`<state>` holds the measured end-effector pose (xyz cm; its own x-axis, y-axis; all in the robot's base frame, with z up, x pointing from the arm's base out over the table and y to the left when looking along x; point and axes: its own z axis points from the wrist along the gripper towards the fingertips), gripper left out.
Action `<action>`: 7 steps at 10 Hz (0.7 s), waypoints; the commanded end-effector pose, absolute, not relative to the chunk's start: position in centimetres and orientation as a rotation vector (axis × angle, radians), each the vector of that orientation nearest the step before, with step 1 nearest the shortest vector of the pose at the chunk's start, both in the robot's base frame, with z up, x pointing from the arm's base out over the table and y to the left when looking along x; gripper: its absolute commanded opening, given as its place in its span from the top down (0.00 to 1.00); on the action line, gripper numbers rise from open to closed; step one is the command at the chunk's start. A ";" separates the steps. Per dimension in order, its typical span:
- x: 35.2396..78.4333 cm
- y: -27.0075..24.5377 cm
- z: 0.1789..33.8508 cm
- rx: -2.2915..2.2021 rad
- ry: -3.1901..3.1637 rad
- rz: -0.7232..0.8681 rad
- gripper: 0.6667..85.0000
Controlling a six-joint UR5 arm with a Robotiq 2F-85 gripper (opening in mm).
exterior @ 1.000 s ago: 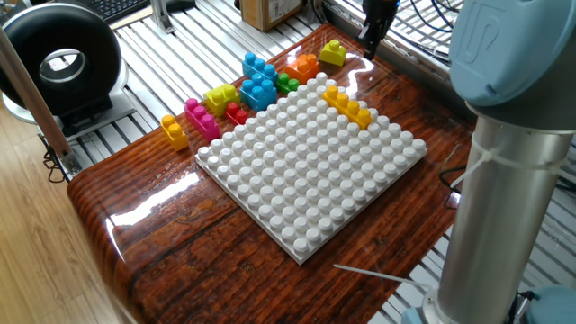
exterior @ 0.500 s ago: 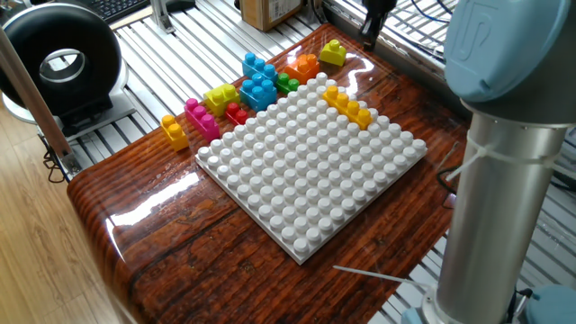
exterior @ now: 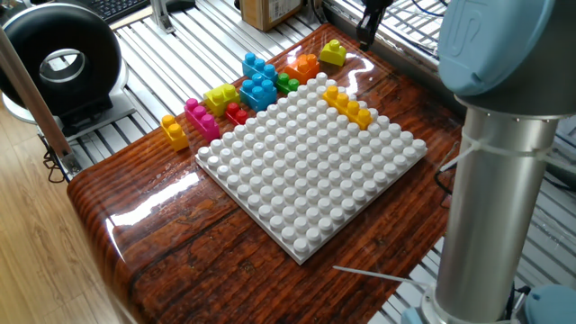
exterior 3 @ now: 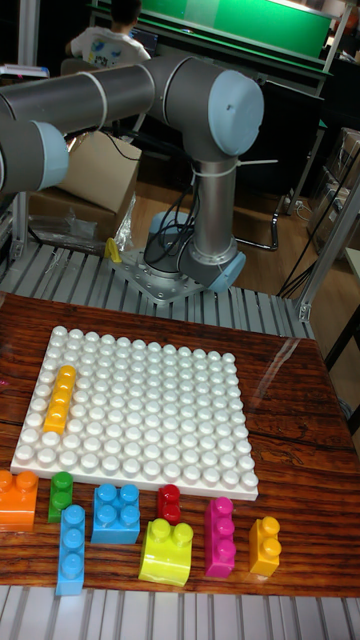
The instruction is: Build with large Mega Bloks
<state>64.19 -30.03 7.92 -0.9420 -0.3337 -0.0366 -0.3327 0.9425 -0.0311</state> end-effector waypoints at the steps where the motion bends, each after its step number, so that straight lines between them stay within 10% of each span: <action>1: 66.1 -30.2 7.7 -0.486 3.026 0.006 0.26; 7: 66.6 -30.8 7.2 -0.362 3.052 -0.004 0.34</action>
